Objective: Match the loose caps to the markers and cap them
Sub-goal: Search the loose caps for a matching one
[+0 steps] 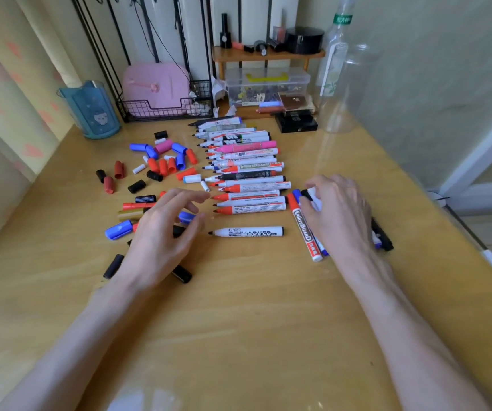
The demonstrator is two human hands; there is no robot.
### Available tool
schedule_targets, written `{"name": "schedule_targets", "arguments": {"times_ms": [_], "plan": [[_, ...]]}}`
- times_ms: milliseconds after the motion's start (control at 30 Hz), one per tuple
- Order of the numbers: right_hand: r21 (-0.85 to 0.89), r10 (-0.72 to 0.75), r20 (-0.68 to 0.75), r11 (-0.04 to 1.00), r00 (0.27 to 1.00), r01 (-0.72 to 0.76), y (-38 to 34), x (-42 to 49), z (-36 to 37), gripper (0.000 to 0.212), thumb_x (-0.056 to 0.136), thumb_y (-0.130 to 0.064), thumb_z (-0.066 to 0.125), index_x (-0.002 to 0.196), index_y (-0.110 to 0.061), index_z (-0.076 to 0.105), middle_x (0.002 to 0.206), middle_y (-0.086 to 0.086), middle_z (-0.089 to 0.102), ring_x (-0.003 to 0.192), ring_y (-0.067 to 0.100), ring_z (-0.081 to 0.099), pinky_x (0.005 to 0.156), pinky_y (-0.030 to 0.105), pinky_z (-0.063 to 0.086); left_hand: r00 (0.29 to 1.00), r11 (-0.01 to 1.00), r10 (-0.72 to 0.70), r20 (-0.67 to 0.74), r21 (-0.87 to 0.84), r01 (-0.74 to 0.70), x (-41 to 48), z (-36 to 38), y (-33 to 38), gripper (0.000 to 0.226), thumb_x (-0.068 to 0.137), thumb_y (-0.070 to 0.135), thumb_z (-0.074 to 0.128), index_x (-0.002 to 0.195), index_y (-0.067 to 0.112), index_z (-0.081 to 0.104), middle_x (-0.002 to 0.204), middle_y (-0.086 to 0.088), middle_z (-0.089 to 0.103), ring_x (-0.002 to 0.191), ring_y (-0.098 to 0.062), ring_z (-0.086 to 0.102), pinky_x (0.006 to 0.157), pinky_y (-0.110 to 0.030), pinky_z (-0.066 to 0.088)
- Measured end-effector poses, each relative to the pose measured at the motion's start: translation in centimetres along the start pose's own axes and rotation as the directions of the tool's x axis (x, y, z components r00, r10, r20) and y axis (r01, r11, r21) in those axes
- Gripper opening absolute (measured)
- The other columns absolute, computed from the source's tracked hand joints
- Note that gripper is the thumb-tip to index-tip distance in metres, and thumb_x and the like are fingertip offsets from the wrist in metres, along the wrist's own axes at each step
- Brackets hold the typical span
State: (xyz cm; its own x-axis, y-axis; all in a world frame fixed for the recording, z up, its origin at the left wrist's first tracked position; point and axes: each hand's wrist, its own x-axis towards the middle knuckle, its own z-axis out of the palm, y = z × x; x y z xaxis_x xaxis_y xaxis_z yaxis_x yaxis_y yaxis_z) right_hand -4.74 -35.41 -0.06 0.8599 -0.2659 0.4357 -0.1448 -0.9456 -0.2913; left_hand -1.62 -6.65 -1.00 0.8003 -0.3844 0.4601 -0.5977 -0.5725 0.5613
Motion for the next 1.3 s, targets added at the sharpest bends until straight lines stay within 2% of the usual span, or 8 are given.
{"name": "schedule_targets", "arguments": {"times_ms": [133, 267, 500, 600, 733, 1000, 1200, 1300], "plan": [[0.185, -0.265, 0.023, 0.949, 0.964, 0.257, -1.4, -0.7, 1.7, 0.018, 0.097, -0.025, 0.069, 0.113, -0.018, 0.074, 0.102, -0.001, 0.066, 0.098, 0.024, 0.057, 0.083, 0.04, 0.048, 0.998, 0.999, -0.031, -0.051, 0.017, 0.032, -0.1, -0.9, -1.4, 0.023, 0.1, 0.012, 0.064, 0.121, 0.019, 0.068, 0.111, 0.012, 0.063, 0.105, -0.007, 0.063, 0.085, -0.019, 0.048], [0.277, -0.399, 0.045, 0.886, 0.916, 0.372, -2.2, -0.7, 3.1, 0.015, 0.1, -0.025, 0.066, 0.11, -0.02, 0.076, 0.103, -0.006, 0.07, 0.1, 0.019, 0.057, 0.088, 0.041, 0.047, 0.991, 0.995, -0.087, -0.1, 0.037, 0.091, -0.4, -2.7, -3.0, 0.027, 0.099, 0.012, 0.065, 0.124, 0.023, 0.068, 0.109, 0.009, 0.065, 0.1, -0.004, 0.065, 0.086, -0.022, 0.049], [0.314, -0.381, 0.056, 0.884, 0.923, 0.346, -2.4, -0.1, 3.5, 0.015, 0.091, -0.027, 0.077, 0.104, -0.02, 0.081, 0.094, -0.005, 0.066, 0.091, 0.012, 0.043, 0.081, 0.026, 0.035, 0.969, 0.966, -0.175, -0.173, 0.158, 0.203, -1.5, -6.2, -5.8, 0.023, 0.097, 0.015, 0.067, 0.117, 0.023, 0.072, 0.107, 0.009, 0.07, 0.095, -0.006, 0.065, 0.08, -0.036, 0.054], [0.322, -0.347, 0.15, 0.903, 0.926, 0.286, -2.2, -0.1, 3.7, 0.017, 0.092, -0.036, 0.072, 0.098, -0.024, 0.083, 0.094, -0.008, 0.066, 0.093, 0.013, 0.043, 0.082, 0.029, 0.035, 0.97, 0.954, -0.206, -0.132, 0.194, 0.229, -1.7, -7.1, -6.1, 0.012, 0.094, 0.025, 0.074, 0.106, 0.025, 0.076, 0.098, 0.013, 0.07, 0.091, -0.007, 0.063, 0.078, -0.036, 0.054], [0.35, -0.342, 0.251, 0.904, 0.906, 0.244, -1.8, 0.1, 3.1, 0.037, 0.087, -0.058, 0.056, 0.097, -0.034, 0.082, 0.095, -0.015, 0.068, 0.098, 0.013, 0.047, 0.086, 0.036, 0.043, 0.971, 0.928, -0.239, -0.015, 0.291, 0.233, -2.0, -7.0, -6.4, 0.027, 0.087, 0.046, 0.075, 0.106, 0.027, 0.077, 0.103, 0.01, 0.067, 0.099, -0.014, 0.059, 0.078, -0.039, 0.053], [0.375, -0.401, 0.333, 0.887, 0.854, 0.27, -1.9, 0.0, 2.0, 0.021, 0.087, -0.057, 0.063, 0.095, -0.045, 0.079, 0.095, -0.029, 0.064, 0.103, 0.012, 0.049, 0.091, 0.04, 0.046, 0.962, 0.872, -0.275, 0.005, 0.423, 0.247, -2.0, -6.1, -7.0, 0.026, 0.091, 0.041, 0.073, 0.104, 0.019, 0.079, 0.113, -0.003, 0.065, 0.109, -0.027, 0.056, 0.077, -0.038, 0.046], [0.352, -0.45, 0.309, 0.872, 0.838, 0.339, -2.1, -0.4, 2.1, 0.014, 0.091, -0.045, 0.07, 0.094, -0.033, 0.077, 0.094, -0.019, 0.065, 0.097, 0.013, 0.051, 0.095, 0.042, 0.043, 0.972, 0.872, -0.235, 0.0, 0.442, 0.211, -2.1, -6.0, -7.3, 0.025, 0.092, 0.039, 0.073, 0.102, 0.017, 0.077, 0.115, -0.003, 0.065, 0.109, -0.026, 0.054, 0.083, -0.04, 0.05], [0.374, -0.443, 0.26, 0.865, 0.858, 0.333, -2.4, -0.5, 2.1, 0.009, 0.096, -0.036, 0.069, 0.096, -0.028, 0.072, 0.092, -0.019, 0.065, 0.093, 0.008, 0.055, 0.095, 0.042, 0.043, 0.982, 0.921, -0.176, -0.071, 0.339, 0.19, -1.8, -5.9, -6.4, 0.022, 0.092, 0.039, 0.074, 0.101, 0.019, 0.074, 0.107, 0.005, 0.068, 0.102, -0.018, 0.059, 0.08, -0.032, 0.046]]}}
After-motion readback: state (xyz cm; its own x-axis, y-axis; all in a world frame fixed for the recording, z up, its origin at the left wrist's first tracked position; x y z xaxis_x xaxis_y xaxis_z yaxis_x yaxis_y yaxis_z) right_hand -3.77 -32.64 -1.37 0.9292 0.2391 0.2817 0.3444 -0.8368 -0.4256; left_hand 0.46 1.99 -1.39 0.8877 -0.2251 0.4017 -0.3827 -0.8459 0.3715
